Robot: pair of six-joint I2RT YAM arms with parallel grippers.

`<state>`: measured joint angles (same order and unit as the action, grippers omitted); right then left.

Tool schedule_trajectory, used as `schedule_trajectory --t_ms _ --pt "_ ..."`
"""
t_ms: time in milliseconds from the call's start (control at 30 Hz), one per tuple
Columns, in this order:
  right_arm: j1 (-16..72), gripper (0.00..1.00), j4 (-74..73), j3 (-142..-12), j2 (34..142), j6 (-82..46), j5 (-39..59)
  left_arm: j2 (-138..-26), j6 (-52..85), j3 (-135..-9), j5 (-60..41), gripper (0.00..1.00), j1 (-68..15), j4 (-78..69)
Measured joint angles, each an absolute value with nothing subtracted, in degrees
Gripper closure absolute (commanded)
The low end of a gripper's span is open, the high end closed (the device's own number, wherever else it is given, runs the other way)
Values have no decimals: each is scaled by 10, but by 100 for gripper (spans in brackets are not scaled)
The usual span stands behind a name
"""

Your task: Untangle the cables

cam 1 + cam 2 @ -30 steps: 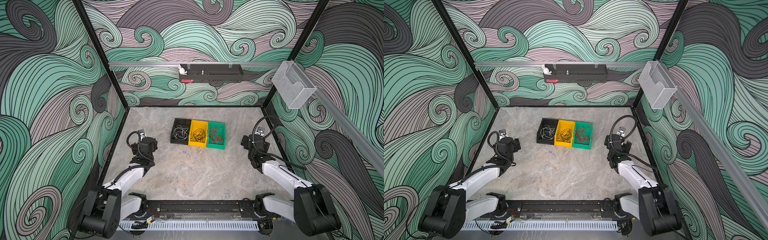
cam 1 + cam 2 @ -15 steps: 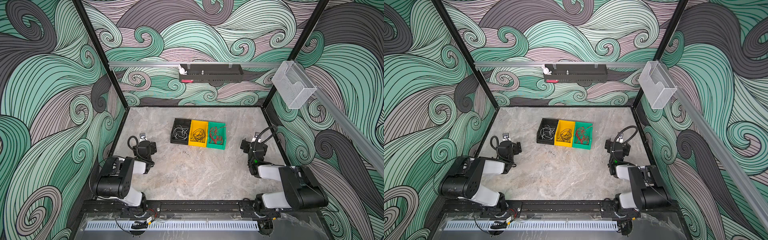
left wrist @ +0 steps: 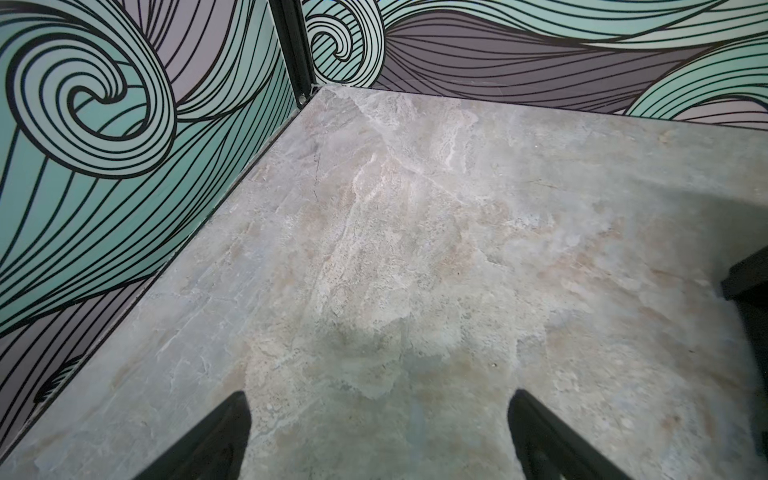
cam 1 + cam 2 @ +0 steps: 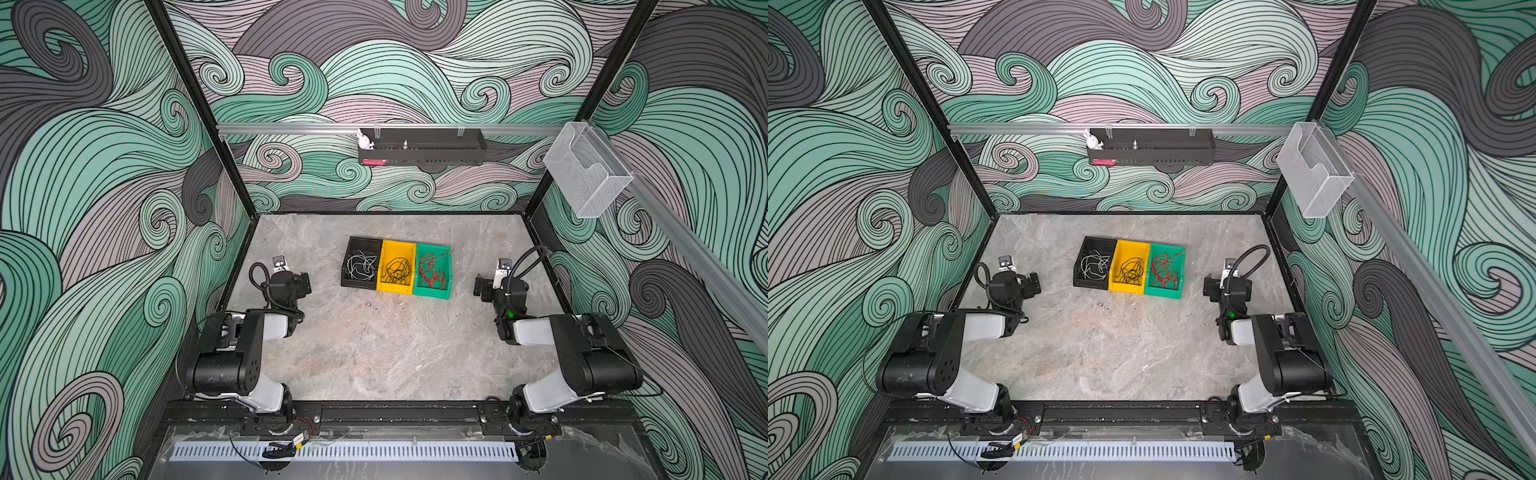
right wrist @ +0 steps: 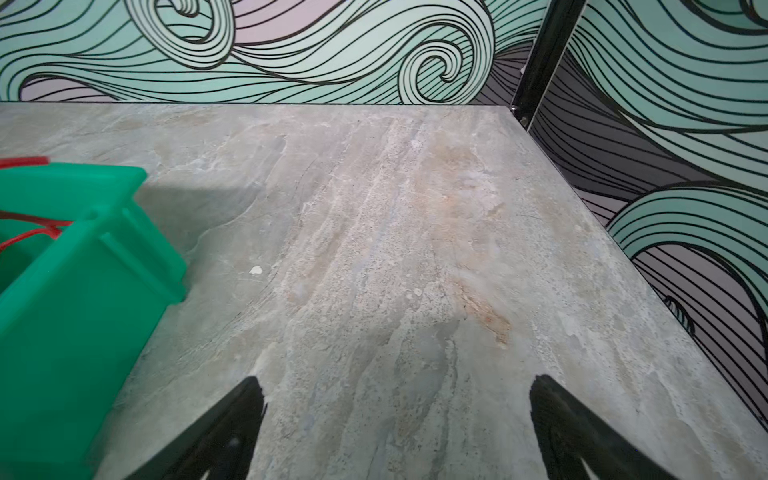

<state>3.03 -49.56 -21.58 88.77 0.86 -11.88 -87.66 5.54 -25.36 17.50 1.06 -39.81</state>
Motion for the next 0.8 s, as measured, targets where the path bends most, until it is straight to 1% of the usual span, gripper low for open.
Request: schedule_trajectory --t_ms 800 --pt "27 0 -495 -217 887 8 -113 -877 56 -254 175 1 11 -398"
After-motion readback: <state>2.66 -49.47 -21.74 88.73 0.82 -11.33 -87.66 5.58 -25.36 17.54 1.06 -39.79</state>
